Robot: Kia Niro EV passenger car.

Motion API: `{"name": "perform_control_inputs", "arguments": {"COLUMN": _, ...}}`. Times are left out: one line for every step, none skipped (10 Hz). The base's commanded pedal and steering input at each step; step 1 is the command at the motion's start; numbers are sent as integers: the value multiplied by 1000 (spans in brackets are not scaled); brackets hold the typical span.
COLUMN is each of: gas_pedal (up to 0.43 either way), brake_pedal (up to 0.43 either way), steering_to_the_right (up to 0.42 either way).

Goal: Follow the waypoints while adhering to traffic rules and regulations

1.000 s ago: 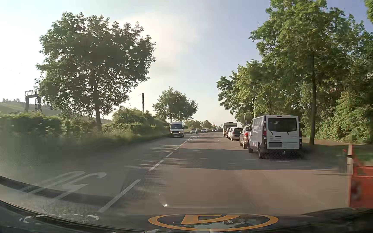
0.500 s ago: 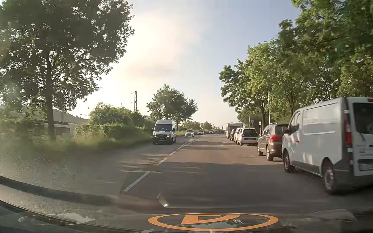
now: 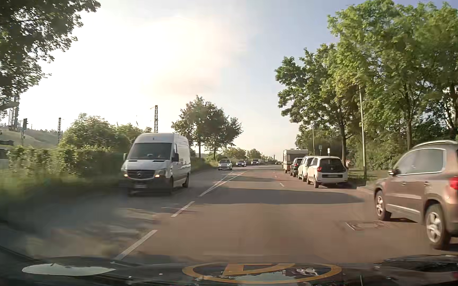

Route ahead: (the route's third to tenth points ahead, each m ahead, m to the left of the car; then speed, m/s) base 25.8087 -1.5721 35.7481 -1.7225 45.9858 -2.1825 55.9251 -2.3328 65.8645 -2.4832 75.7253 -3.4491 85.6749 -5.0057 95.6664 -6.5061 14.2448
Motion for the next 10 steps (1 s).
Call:
{"name": "perform_control_inputs", "arguments": {"gas_pedal": 189, "brake_pedal": 0, "steering_to_the_right": 0}}
{"name": "perform_control_inputs", "arguments": {"gas_pedal": 189, "brake_pedal": 0, "steering_to_the_right": 2}}
{"name": "perform_control_inputs", "arguments": {"gas_pedal": 220, "brake_pedal": 0, "steering_to_the_right": 2}}
{"name": "perform_control_inputs", "arguments": {"gas_pedal": 240, "brake_pedal": 0, "steering_to_the_right": 2}}
{"name": "perform_control_inputs", "arguments": {"gas_pedal": 248, "brake_pedal": 0, "steering_to_the_right": 2}}
{"name": "perform_control_inputs", "arguments": {"gas_pedal": 248, "brake_pedal": 0, "steering_to_the_right": 3}}
{"name": "perform_control_inputs", "arguments": {"gas_pedal": 260, "brake_pedal": 0, "steering_to_the_right": 3}}
{"name": "perform_control_inputs", "arguments": {"gas_pedal": 260, "brake_pedal": 0, "steering_to_the_right": 3}}
{"name": "perform_control_inputs", "arguments": {"gas_pedal": 260, "brake_pedal": 0, "steering_to_the_right": 4}}
{"name": "perform_control_inputs", "arguments": {"gas_pedal": 260, "brake_pedal": 0, "steering_to_the_right": 6}}
